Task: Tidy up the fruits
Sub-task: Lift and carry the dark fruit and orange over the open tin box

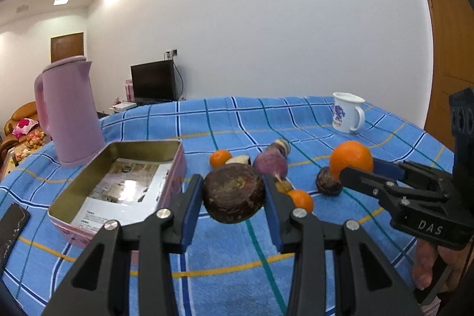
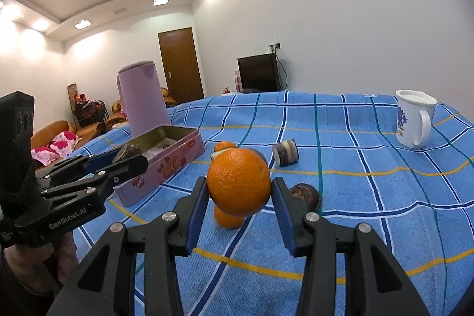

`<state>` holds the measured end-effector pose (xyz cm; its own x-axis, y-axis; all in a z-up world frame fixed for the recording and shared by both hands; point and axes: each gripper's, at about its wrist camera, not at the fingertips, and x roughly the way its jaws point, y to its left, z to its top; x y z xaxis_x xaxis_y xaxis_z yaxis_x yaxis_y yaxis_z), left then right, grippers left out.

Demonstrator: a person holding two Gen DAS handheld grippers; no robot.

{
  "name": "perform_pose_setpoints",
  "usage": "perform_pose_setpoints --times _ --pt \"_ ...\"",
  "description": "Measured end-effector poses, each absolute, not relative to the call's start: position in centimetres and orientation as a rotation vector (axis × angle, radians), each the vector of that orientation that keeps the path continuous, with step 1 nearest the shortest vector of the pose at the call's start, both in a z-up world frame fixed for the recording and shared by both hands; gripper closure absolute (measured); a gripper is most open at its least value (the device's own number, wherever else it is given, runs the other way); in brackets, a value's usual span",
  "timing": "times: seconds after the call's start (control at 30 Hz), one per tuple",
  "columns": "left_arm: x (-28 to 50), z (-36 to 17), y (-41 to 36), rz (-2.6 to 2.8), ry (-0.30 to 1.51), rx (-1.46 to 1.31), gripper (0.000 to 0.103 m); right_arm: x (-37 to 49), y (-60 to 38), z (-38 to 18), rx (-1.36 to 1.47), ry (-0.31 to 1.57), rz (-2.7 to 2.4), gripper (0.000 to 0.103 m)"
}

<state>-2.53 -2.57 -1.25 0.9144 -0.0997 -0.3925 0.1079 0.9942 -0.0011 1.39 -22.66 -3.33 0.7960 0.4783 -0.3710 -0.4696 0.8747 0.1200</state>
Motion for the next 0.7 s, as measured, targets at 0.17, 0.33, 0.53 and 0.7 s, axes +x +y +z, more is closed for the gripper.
perform_pose_setpoints --times 0.17,0.33,0.53,0.7 --pt "-2.5 -0.9 -2.5 -0.094 0.400 0.028 0.062 0.9 -22.4 -2.7 0.010 0.386 0.508 0.058" --pt "-2.5 -0.4 -2.4 -0.077 0.386 0.045 0.062 0.8 -22.1 -2.1 0.000 0.379 0.506 0.058" --pt "-2.4 0.4 -1.8 -0.061 0.383 0.046 0.062 0.6 -21.4 -0.8 -0.024 0.370 0.518 0.058" --pt "-1.8 0.5 -1.5 -0.049 0.402 0.060 0.062 1.2 -20.6 0.1 -0.037 0.376 0.536 0.058"
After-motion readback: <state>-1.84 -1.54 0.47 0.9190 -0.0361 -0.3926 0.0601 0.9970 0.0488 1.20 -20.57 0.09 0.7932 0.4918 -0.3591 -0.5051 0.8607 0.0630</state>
